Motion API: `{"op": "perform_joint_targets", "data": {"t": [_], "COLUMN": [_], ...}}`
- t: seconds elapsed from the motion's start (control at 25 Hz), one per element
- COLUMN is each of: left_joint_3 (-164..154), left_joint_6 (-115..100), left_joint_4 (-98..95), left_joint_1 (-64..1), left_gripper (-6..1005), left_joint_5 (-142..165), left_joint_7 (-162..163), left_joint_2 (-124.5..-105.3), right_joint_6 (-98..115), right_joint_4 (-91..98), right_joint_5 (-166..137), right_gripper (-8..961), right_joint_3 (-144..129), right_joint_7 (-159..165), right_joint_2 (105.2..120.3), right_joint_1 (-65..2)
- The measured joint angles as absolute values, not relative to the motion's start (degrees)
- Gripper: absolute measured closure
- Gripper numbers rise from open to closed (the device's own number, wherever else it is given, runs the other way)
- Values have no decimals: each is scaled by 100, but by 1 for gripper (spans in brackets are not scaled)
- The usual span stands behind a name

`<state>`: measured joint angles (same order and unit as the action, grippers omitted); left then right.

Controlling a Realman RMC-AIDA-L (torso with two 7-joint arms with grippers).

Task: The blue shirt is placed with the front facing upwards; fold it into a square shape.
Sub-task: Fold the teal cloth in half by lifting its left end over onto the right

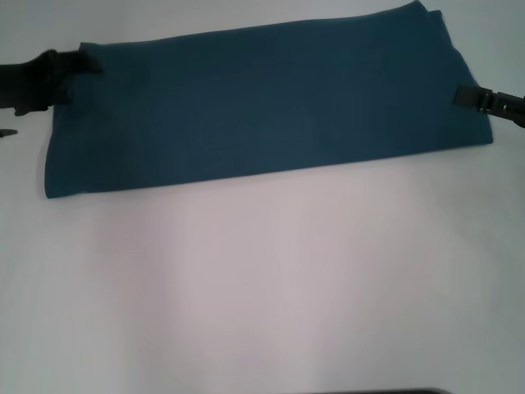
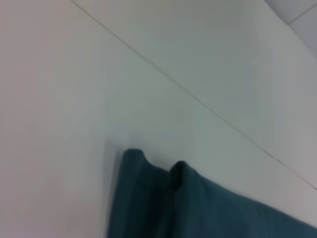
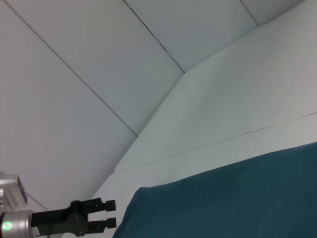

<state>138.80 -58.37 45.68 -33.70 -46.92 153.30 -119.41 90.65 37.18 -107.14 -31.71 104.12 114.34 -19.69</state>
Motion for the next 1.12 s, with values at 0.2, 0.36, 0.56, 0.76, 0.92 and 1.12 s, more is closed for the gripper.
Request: {"op": "perform_joint_targets", "data": {"t": [0.2,0.36,0.56,0.76,0.92,1.12], "left_joint_3": [13807,13807,13771,13763,13763,13764], "left_joint_6": [-5627,-5622,-5630,-5776,-5930,-6011], "left_joint_4": [4540,4588,4608,4632,4638,4593], "left_joint_1": [-3359,-3311,-3292,-3248,-3235,-3247], "left_gripper": [201,201,202,203,204,203], "left_joint_5": [-4507,-4431,-4416,-4423,-4446,-4419], "left_joint_7": [15274,15274,15274,15235,15235,15244], "left_joint_2": [-11990,-11983,-11965,-11999,-12007,-12014], "right_joint_6": [9071,9056,9055,9071,9075,9059], "right_joint_4": [3717,3717,3717,3717,3717,3717], "right_joint_5": [-10714,-10714,-10714,-10714,-10714,-10714], "right_gripper": [85,85,85,85,85,85], "right_joint_3": [-3137,-3129,-3131,-3125,-3125,-3126], "right_joint_7": [10420,10421,10423,10425,10438,10441], "right_joint_2": [11426,11427,11439,11442,11443,11443], "right_joint_1": [-1964,-1965,-1971,-1959,-1944,-1942]}}
